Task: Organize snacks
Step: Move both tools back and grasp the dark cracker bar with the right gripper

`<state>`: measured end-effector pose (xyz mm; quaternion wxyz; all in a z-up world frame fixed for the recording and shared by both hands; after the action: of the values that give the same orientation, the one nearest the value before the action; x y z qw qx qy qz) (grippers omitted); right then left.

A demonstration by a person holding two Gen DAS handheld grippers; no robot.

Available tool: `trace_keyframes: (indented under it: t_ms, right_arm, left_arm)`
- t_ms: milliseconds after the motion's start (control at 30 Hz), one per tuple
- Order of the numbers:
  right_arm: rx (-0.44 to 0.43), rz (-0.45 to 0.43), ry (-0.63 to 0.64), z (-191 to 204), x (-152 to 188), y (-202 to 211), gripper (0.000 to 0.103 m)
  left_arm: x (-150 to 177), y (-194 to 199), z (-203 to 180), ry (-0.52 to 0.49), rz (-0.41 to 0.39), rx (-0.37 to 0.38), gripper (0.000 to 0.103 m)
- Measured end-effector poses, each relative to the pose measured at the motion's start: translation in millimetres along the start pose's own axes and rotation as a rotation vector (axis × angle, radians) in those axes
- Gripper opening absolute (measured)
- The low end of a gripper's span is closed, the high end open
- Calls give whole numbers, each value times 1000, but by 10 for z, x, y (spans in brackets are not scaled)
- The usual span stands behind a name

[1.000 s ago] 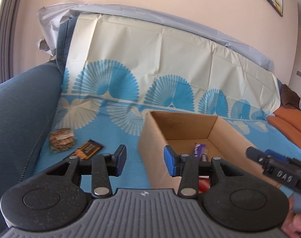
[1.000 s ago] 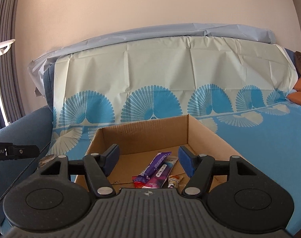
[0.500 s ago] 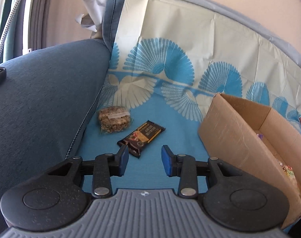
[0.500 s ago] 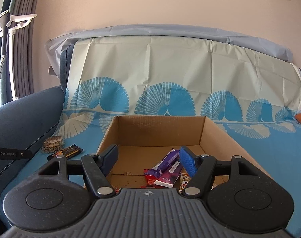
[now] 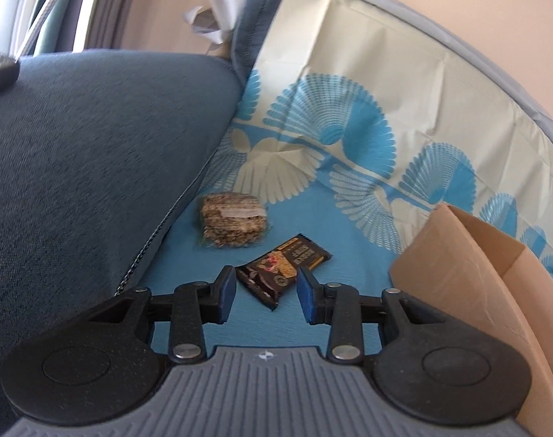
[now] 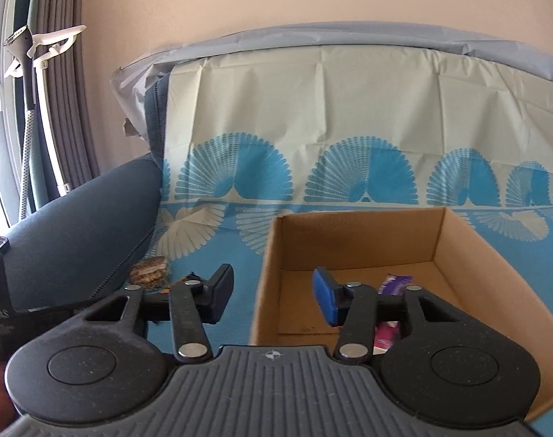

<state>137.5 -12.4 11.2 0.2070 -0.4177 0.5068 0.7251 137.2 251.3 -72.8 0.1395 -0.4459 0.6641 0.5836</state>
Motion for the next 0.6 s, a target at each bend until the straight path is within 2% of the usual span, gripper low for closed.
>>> trace_keyframes:
  t_ms: [167, 367, 433, 500, 600]
  right_arm:
    - [-111, 98, -26, 411, -294, -499, 40]
    - [-121, 254, 20, 879, -307, -1236, 44]
    - [-104, 295, 31, 978, -264, -1448, 47]
    - [-96, 333, 26, 1039, -223, -1645, 57]
    - [-78, 380, 22, 1119, -222, -1929, 64]
  left_arm:
    - [-21, -61, 68, 30, 6, -8, 40]
    - [-28, -101, 171, 66, 6, -35, 40]
    - [-28, -121, 226, 83, 13, -49, 40]
    - [-35, -143, 276, 99, 19, -68, 41]
    - [-48, -153, 342, 131, 23, -82, 42]
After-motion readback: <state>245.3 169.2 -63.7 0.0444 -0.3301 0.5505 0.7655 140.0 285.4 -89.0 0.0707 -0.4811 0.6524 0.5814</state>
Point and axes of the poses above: each gripper's, at about its wrist camera, not at the fingertips, and y roughly against the way its jaws point, z to its left, x to its underside, the point moved 6 cm from there along -y, roughly the way its jaws point, and after that the axes turned 12 degrees about z, right-handed, at the moved point
